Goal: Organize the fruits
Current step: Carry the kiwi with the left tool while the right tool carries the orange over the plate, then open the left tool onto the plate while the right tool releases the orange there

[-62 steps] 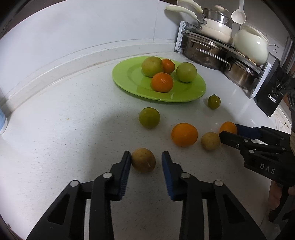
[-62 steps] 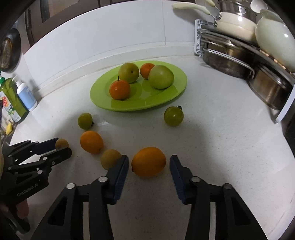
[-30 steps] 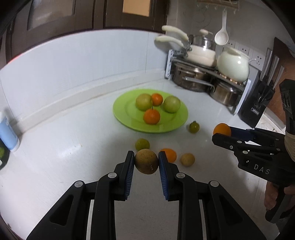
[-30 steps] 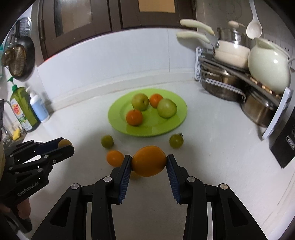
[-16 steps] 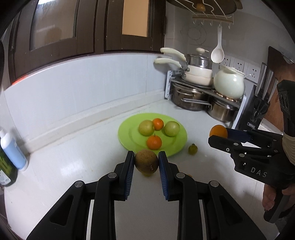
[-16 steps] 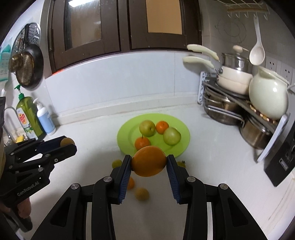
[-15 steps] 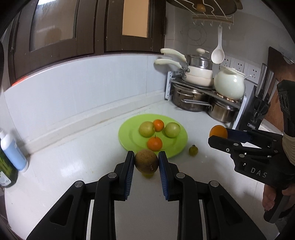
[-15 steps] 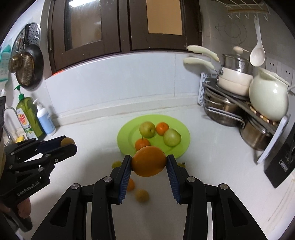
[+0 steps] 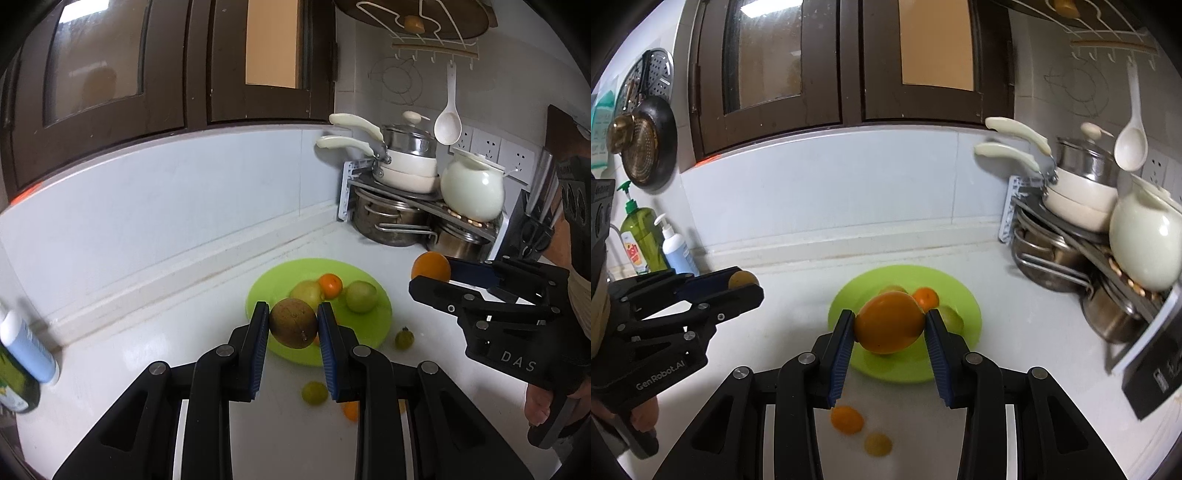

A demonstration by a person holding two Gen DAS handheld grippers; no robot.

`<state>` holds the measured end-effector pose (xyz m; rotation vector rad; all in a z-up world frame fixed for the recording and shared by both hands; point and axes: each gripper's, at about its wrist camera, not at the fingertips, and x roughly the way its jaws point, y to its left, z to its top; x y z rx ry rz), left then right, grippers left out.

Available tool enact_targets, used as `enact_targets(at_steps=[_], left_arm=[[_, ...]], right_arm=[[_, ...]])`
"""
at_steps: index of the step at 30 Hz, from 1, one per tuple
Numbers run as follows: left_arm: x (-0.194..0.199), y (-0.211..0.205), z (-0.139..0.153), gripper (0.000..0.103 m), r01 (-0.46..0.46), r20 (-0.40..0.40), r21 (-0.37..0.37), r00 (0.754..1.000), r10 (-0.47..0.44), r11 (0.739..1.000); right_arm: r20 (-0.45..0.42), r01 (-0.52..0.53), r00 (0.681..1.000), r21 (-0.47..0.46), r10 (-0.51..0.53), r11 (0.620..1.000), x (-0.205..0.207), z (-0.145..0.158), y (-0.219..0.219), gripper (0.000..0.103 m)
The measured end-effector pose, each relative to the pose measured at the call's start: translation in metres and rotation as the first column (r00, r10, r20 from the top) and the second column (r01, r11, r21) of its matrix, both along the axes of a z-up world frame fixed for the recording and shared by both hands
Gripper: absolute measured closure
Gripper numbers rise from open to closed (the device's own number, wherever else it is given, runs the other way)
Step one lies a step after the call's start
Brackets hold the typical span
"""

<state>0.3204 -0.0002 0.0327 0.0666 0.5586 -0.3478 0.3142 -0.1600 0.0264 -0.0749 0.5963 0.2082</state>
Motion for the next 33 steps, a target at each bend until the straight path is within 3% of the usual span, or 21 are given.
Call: enact_targets(at_steps=[18,33], left_arm=[[0.088,-0.027,-0.008,0.076,0.017,-0.064,-0.006,0.998,-0.017,1.000],[0.165,-0.041,-0.060,0.076,0.028,-0.172,0.035,0.985,-0.022,0.999]], right_arm=[[-0.052,-0.035,0.998,-0.020,0.033,0.999,0.099,-0.007,-0.005,0.063],[-0.183,-0.061,0.981,0.006,0.061,0.998,0.179,-0.053,-0.017,0.063]])
